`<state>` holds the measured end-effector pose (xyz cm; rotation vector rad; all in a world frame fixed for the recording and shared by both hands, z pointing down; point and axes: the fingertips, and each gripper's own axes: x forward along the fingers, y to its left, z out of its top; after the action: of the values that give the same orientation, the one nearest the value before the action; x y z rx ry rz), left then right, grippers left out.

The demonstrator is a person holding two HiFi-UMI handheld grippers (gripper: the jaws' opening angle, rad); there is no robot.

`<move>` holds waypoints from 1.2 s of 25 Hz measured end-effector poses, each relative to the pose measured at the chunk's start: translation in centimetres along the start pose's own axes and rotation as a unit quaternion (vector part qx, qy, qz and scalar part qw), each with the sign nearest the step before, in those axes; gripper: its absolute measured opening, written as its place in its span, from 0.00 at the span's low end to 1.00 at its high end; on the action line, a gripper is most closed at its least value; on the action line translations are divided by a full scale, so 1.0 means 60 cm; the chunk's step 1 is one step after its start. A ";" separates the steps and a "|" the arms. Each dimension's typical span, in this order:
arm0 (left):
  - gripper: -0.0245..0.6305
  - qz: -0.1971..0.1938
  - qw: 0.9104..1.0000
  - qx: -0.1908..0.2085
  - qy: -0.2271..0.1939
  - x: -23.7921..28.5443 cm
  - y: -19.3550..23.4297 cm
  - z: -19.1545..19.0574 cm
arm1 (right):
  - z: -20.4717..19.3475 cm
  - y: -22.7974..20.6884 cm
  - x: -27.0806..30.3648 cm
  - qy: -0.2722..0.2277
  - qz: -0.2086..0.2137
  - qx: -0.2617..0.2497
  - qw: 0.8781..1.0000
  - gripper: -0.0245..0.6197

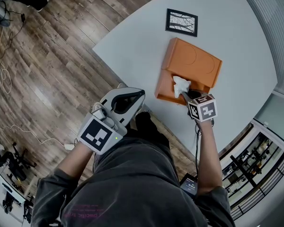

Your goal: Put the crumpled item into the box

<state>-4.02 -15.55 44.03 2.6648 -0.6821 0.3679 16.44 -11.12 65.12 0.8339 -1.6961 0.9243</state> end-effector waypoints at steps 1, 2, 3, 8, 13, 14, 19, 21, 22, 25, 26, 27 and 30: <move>0.06 0.000 1.000 0.000 0.000 0.000 0.001 0.000 | 0.000 -0.001 0.001 0.003 -0.002 -0.002 1.000 0.13; 0.05 0.000 1.000 -0.001 0.000 0.000 0.001 0.001 | -0.001 -0.002 0.001 0.006 -0.004 -0.004 1.000 0.13; 0.06 0.000 1.000 -0.002 0.000 0.000 0.002 0.001 | -0.001 -0.002 0.002 0.008 -0.005 -0.005 1.000 0.13; 0.06 0.001 1.000 -0.007 -0.002 0.003 0.006 0.001 | 0.003 -0.007 0.006 0.019 -0.011 -0.010 1.000 0.13; 0.06 0.002 1.000 -0.006 -0.003 0.002 0.010 0.003 | 0.003 -0.008 0.008 0.027 -0.018 -0.017 0.999 0.14; 0.05 0.002 1.000 -0.005 -0.002 0.002 0.010 0.004 | 0.002 -0.007 0.008 0.028 -0.019 -0.017 0.999 0.15; 0.06 -0.001 1.000 0.001 -0.003 0.003 0.006 0.009 | 0.002 -0.007 0.007 0.028 -0.024 -0.017 0.999 0.15; 0.06 -0.002 1.000 0.003 -0.001 0.005 0.004 0.010 | 0.001 -0.006 0.008 0.028 -0.022 -0.013 0.999 0.16; 0.06 -0.003 1.000 0.004 0.000 0.005 0.003 0.010 | 0.000 -0.005 0.008 0.026 -0.021 -0.011 0.999 0.16; 0.06 -0.005 1.000 0.006 0.000 0.008 -0.001 0.014 | -0.002 -0.004 0.006 0.022 -0.016 -0.007 1.000 0.18; 0.06 -0.006 1.000 0.007 0.000 0.009 -0.003 0.016 | -0.002 -0.003 0.005 0.021 -0.013 -0.005 1.000 0.19; 0.06 -0.006 1.000 0.008 0.000 0.009 -0.004 0.018 | -0.003 -0.001 0.005 0.020 -0.010 -0.004 1.000 0.19; 0.06 -0.008 1.000 0.011 -0.001 0.008 -0.009 0.022 | -0.004 0.002 0.003 0.016 -0.005 -0.002 1.000 0.20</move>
<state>-3.12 -15.85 42.85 2.6896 -0.6618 0.3704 16.37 -10.87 65.30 0.8204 -1.6649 0.9230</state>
